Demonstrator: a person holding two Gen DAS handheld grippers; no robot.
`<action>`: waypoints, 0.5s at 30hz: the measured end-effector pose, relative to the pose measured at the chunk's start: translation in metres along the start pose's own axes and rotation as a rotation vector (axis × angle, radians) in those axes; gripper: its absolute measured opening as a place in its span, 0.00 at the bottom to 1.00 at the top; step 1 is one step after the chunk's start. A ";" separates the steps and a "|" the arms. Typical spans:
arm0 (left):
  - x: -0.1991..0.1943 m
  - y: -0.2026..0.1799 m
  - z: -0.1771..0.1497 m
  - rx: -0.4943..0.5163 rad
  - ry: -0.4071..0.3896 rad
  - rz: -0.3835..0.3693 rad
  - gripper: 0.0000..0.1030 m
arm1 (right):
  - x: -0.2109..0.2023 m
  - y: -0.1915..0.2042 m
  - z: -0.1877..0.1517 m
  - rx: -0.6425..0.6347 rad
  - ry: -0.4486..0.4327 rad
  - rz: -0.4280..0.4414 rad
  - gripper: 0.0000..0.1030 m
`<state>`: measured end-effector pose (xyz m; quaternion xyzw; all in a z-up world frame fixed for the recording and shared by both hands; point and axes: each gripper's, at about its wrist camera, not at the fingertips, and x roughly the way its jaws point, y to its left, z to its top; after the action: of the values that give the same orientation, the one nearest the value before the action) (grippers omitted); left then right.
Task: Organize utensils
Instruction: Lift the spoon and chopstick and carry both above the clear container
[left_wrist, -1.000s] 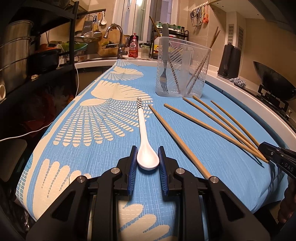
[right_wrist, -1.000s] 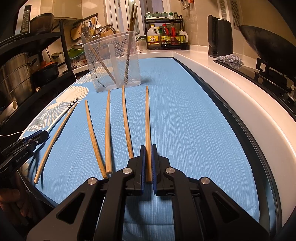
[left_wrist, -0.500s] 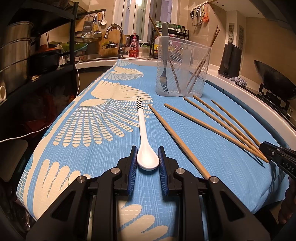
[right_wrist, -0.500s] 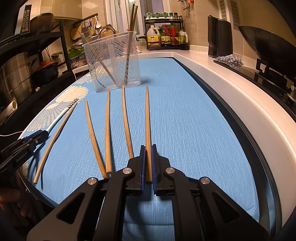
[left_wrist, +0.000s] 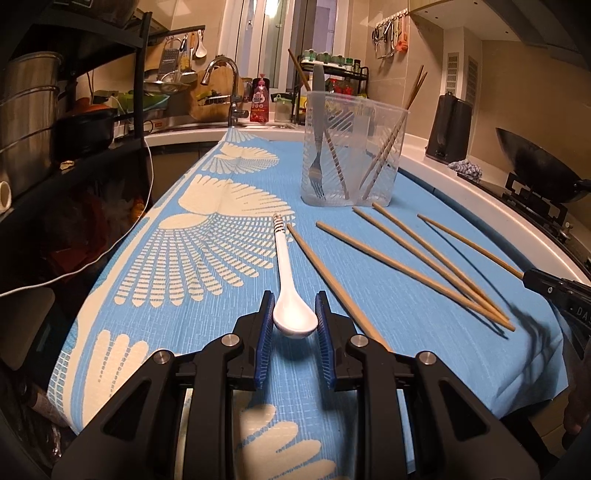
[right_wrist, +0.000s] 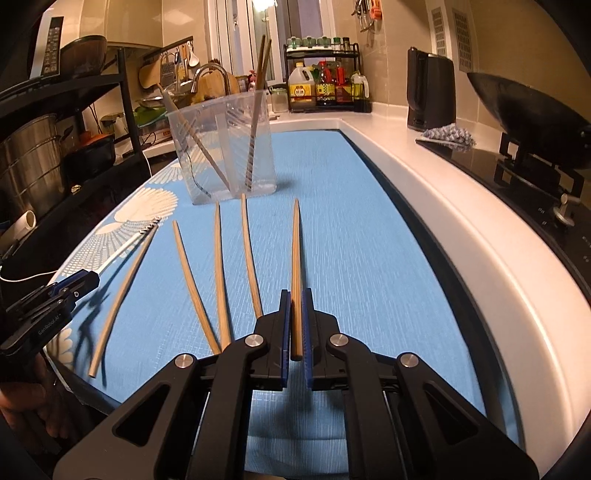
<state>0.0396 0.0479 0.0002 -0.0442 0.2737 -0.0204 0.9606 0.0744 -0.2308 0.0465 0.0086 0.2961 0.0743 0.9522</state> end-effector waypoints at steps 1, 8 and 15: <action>-0.004 0.000 0.001 0.002 -0.007 -0.003 0.22 | -0.004 0.001 0.002 -0.004 -0.009 -0.001 0.06; -0.031 0.000 0.010 0.017 -0.071 -0.010 0.22 | -0.038 0.005 0.021 -0.030 -0.084 -0.008 0.06; -0.047 0.000 0.030 0.033 -0.130 -0.014 0.22 | -0.063 0.004 0.049 -0.036 -0.155 0.002 0.06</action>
<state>0.0150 0.0532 0.0501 -0.0314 0.2102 -0.0289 0.9767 0.0508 -0.2351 0.1224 -0.0026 0.2200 0.0799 0.9722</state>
